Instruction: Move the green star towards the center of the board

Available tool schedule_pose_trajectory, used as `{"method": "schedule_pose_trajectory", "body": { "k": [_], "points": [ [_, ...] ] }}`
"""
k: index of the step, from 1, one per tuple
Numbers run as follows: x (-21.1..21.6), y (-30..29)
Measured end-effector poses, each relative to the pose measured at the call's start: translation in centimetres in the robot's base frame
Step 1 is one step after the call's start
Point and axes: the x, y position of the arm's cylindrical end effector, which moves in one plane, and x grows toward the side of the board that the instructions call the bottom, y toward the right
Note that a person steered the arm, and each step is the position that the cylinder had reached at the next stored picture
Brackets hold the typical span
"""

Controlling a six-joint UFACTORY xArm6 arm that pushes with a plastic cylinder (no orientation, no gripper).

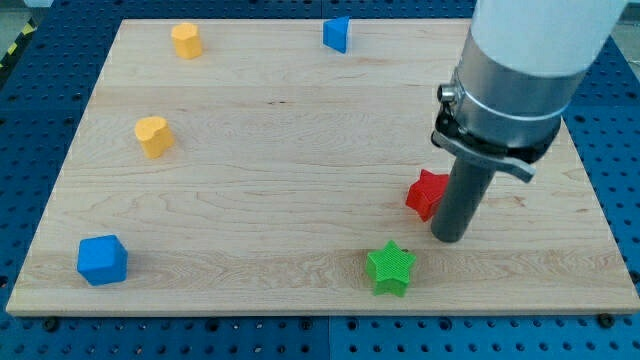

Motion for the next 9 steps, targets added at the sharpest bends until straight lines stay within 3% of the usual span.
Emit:
{"method": "schedule_pose_trajectory", "body": {
  "k": [2, 5, 7, 9],
  "points": [
    [5.8, -2.4],
    [6.2, -10.6],
    [5.8, -11.8],
    [5.3, -6.3]
  ]
}}
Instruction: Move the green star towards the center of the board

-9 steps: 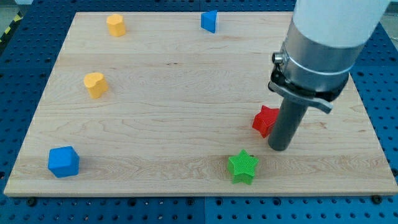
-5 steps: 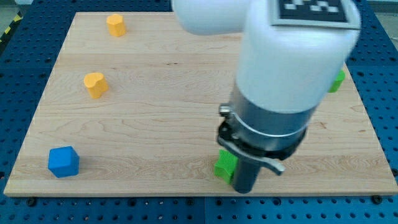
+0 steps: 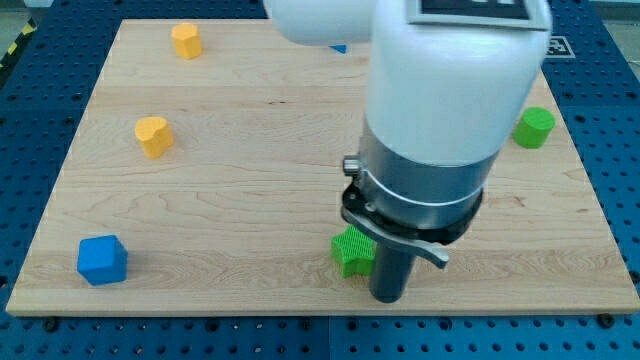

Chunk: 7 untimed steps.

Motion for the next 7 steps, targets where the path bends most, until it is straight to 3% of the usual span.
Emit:
{"method": "schedule_pose_trajectory", "body": {
  "k": [4, 6, 7],
  "points": [
    [-2.6, -10.4],
    [-7.5, -10.5],
    [-7.5, -11.2]
  ]
}}
